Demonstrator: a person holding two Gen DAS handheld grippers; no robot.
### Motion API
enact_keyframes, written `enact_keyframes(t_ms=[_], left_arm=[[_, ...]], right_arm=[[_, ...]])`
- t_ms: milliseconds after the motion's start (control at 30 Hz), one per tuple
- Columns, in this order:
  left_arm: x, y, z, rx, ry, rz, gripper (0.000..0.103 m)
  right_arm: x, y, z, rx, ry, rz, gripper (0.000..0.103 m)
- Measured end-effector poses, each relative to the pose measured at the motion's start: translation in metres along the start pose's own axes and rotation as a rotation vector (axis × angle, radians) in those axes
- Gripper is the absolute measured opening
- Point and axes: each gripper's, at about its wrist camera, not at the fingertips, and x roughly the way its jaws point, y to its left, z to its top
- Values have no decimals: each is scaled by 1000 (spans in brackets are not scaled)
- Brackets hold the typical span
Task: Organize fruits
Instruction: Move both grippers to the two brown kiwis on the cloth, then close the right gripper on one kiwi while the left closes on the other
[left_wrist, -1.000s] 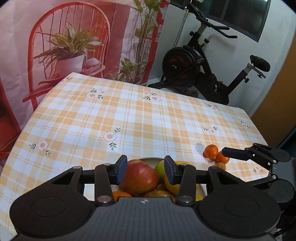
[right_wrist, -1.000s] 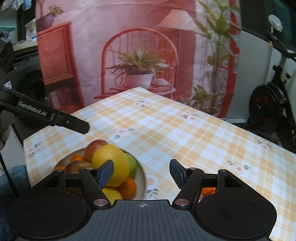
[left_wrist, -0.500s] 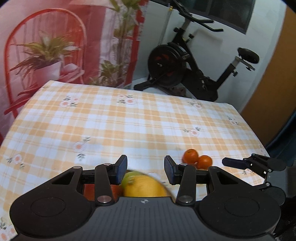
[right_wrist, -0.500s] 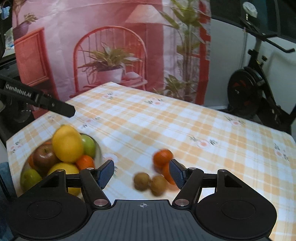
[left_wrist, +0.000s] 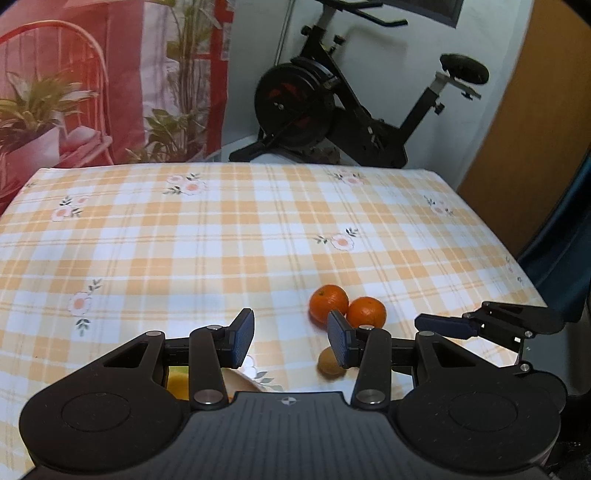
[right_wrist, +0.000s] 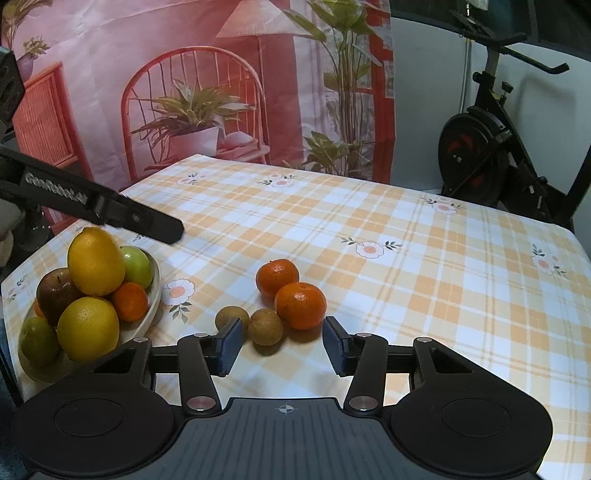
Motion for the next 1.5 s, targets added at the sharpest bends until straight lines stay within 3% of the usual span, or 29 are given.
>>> enact_keyframes(t_ms=[167, 367, 900, 1000, 1500], left_arm=[[11, -6, 2, 20, 20, -7, 46], [22, -13, -3, 76, 45, -8, 41], [27, -5, -2, 61, 47, 10, 41], [27, -3, -2, 57, 50, 7, 41], [46, -20, -14, 94, 118, -76, 41]], right_arm=[[4, 1, -1, 8, -1, 13, 41], [18, 7, -6, 3, 19, 35, 30], [37, 12, -1, -38, 43, 45, 27], [39, 11, -1, -36, 45, 42, 21], [20, -2, -14, 9, 37, 32, 21]])
